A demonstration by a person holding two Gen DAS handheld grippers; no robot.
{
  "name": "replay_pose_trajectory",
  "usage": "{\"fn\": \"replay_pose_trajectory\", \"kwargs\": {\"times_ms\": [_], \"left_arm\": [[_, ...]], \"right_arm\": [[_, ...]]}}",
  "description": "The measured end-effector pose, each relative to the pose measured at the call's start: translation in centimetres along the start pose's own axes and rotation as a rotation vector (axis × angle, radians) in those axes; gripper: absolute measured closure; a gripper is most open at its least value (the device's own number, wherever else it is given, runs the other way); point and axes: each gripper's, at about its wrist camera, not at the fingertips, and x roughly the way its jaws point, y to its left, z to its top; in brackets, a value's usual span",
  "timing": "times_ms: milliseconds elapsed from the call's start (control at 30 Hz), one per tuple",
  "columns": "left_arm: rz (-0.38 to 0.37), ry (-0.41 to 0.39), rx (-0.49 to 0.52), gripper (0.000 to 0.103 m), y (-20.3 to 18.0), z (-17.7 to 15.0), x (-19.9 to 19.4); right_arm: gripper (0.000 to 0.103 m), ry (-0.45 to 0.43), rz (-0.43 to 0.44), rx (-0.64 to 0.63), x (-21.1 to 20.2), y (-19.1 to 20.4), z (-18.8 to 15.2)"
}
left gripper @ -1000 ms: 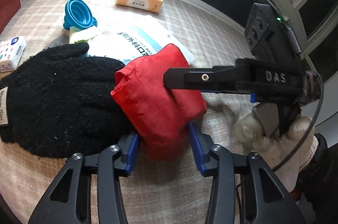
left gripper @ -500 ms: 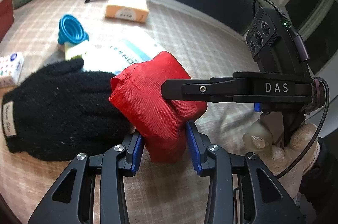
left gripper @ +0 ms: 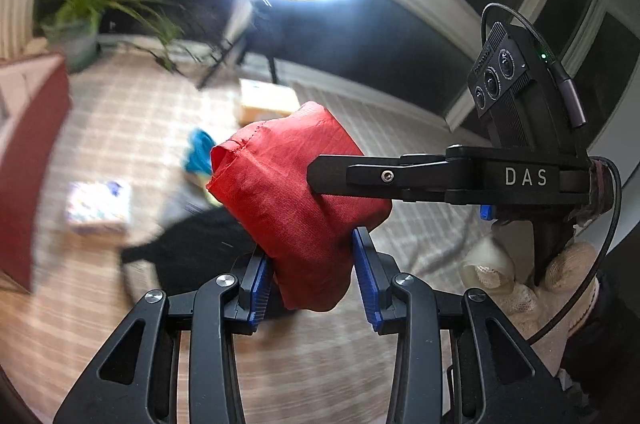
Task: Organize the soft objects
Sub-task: 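Carry the red pouch with the left tool into the open box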
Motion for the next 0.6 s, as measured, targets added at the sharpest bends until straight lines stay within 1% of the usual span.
{"fn": "replay_pose_trajectory", "kwargs": {"times_ms": [133,300,467,600], "left_arm": [[0.039,-0.059,-0.003,0.067,3.1,1.3,-3.6],[0.095,-0.120,-0.042,0.067,8.2,2.5,-7.6],[0.158,-0.162,-0.111,0.067,13.8,2.9,-10.5],[0.206,-0.177,-0.175,0.067,18.5,2.9,-11.8]], "right_arm": [[0.049,-0.005,0.029,-0.064,2.3,4.8,2.3],[0.049,0.015,0.059,-0.149,6.9,10.9,5.1],[0.049,0.070,0.083,-0.225,12.6,15.9,7.6],[0.049,0.124,0.097,-0.259,17.3,19.0,9.1]]}}
